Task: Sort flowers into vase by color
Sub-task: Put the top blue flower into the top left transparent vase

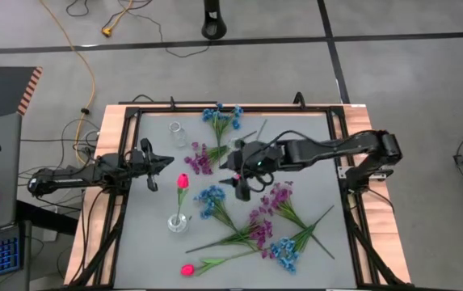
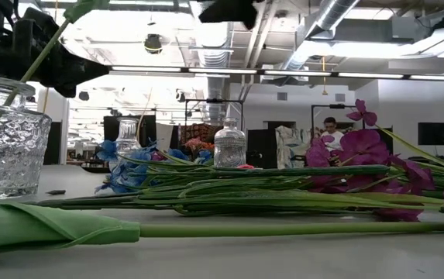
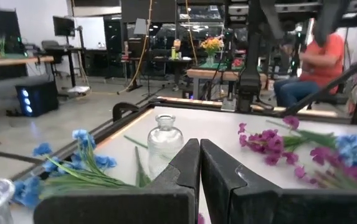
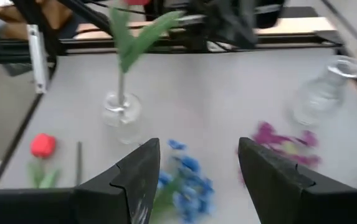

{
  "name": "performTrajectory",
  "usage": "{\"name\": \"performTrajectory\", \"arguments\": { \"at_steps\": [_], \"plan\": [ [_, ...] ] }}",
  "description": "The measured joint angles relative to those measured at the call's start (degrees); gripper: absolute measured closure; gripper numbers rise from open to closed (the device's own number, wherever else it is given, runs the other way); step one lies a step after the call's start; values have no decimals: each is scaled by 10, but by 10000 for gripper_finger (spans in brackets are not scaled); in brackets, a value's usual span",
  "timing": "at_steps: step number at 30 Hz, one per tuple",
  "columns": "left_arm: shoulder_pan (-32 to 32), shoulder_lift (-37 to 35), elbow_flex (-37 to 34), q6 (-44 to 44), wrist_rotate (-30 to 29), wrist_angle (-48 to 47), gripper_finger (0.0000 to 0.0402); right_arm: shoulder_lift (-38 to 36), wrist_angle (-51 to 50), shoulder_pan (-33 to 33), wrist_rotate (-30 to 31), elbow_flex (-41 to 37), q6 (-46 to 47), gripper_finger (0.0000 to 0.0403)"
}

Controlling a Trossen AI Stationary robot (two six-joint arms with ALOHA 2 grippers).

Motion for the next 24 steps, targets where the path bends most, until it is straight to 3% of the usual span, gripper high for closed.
{"name": "performTrajectory", "arguments": {
  "at_steps": [7, 15, 19, 24],
  "plan": [
    [0, 0, 0, -81, -50, 4, 390, -83, 16, -47, 4, -83, -22, 159],
    [0, 20, 34, -113, -162, 10, 321, -171, 150, -121, 5, -240, 9, 159],
    [1, 60, 67, -154, -205, 5, 289, -184, 178, -156, 6, -281, 23, 159],
    [17, 141, 124, -184, -208, -2, 270, -179, 175, -182, 0, -286, 23, 159]
  ]
}}
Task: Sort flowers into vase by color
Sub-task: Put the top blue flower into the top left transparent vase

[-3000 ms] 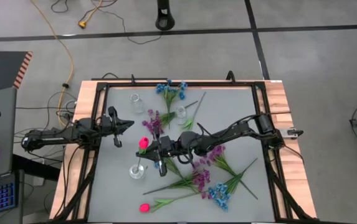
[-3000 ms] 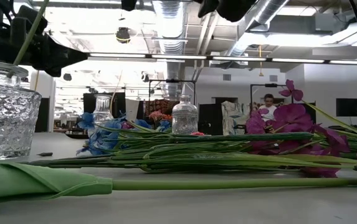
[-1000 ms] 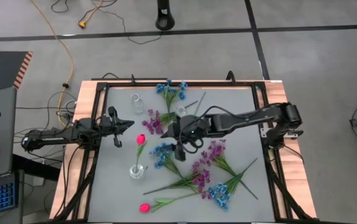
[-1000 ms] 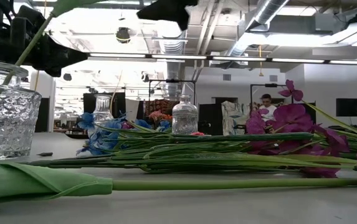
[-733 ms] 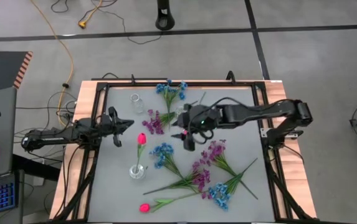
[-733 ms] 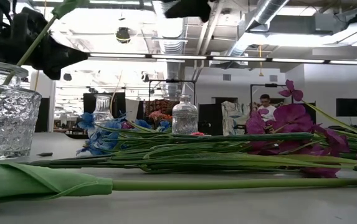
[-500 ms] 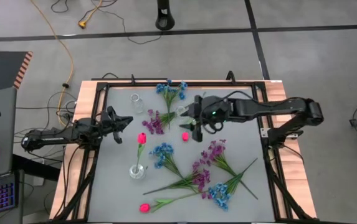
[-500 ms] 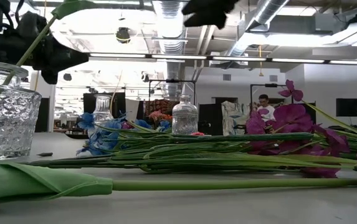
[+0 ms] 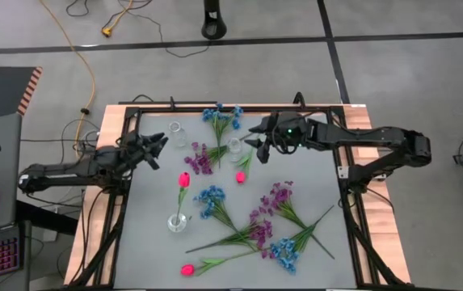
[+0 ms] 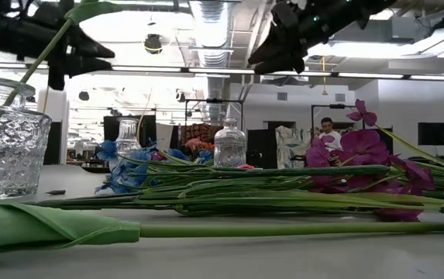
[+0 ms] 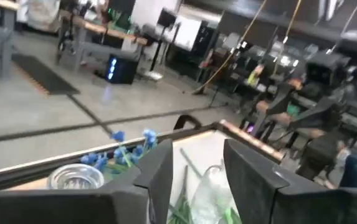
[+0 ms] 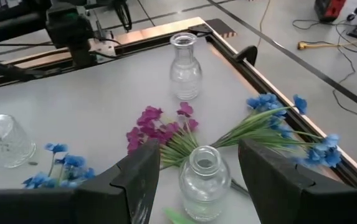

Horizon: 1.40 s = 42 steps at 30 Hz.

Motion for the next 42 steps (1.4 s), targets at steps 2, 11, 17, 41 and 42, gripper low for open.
{"name": "performTrajectory", "arguments": {
  "at_steps": [2, 11, 17, 41, 42],
  "plan": [
    [11, 45, 26, -1, 1, -4, 269, 0, 2, -6, -4, 0, -2, 159],
    [99, 276, 196, -47, 93, -98, 268, -2, -1, -14, -5, 0, -4, 159],
    [165, 425, 334, -47, 165, -186, 268, -2, -2, -14, -5, 0, -4, 159],
    [284, 815, 628, -46, 357, -359, 269, -2, -4, -11, -6, 1, -4, 158],
    [285, 823, 628, -46, 359, -360, 269, -2, -4, -11, -6, 1, -4, 158]
  ]
}}
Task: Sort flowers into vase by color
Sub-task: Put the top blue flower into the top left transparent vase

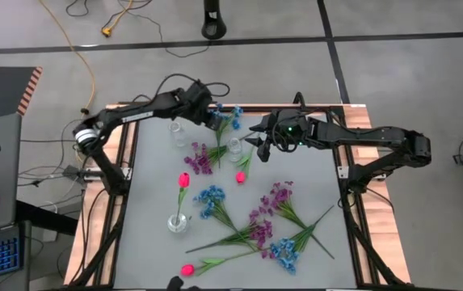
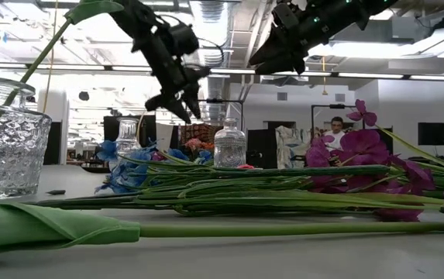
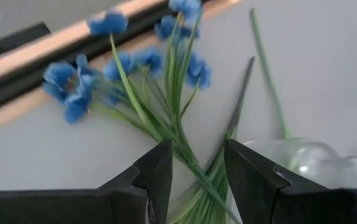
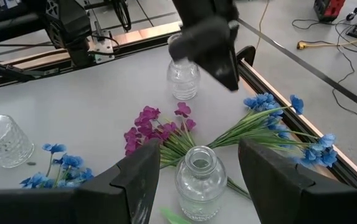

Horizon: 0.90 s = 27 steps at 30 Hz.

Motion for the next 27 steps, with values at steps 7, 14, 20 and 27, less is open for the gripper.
{"name": "performTrajectory", "arguments": {
  "at_steps": [7, 14, 20, 27],
  "plan": [
    [0, 46, 0, -40, 4, -2, 269, 0, 0, 0, 0, 0, 0, 158],
    [-2, 70, 0, -60, 11, -5, 269, 0, 0, 0, 0, 0, 0, 158],
    [-15, 77, 0, -73, 9, 0, 269, 0, 0, 0, 0, 0, 0, 158],
    [-35, 77, 0, -74, -21, 0, 269, 0, 0, 0, 0, 0, 0, 158]
  ]
}}
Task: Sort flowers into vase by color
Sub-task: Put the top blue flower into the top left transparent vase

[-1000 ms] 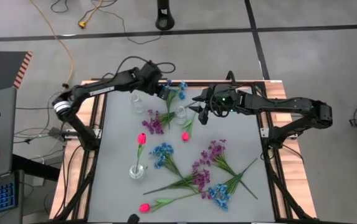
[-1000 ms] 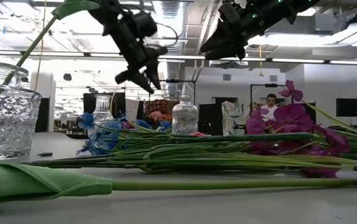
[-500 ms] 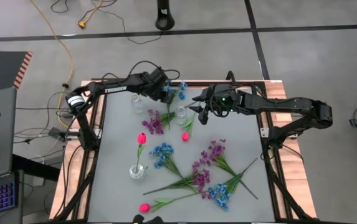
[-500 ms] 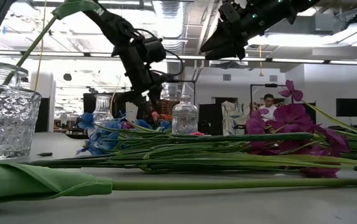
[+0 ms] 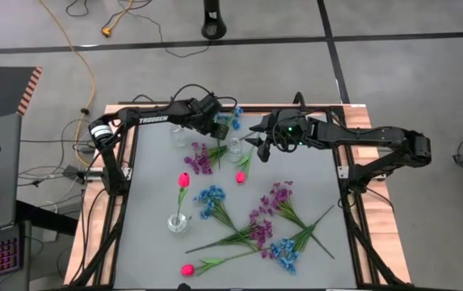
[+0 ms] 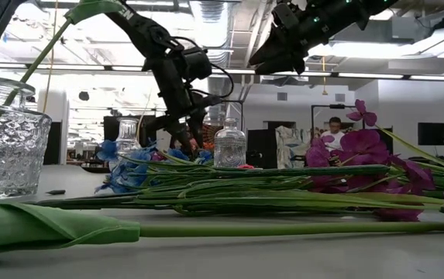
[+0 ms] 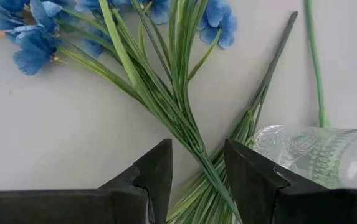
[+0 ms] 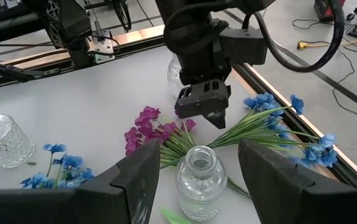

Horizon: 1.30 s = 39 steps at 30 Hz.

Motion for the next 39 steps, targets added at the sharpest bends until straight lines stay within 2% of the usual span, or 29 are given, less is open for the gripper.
{"name": "performTrajectory", "arguments": {
  "at_steps": [8, 21, 39],
  "plan": [
    [-11, 7, 0, -10, -28, 5, 269, 0, 0, 0, 0, 0, 0, 159],
    [-22, 64, -1, -11, -23, 34, 269, 0, 1, 4, 0, 0, 0, 159],
    [-23, 71, -1, -11, -41, 43, 269, 0, 1, 4, 0, 0, 0, 159]
  ]
}}
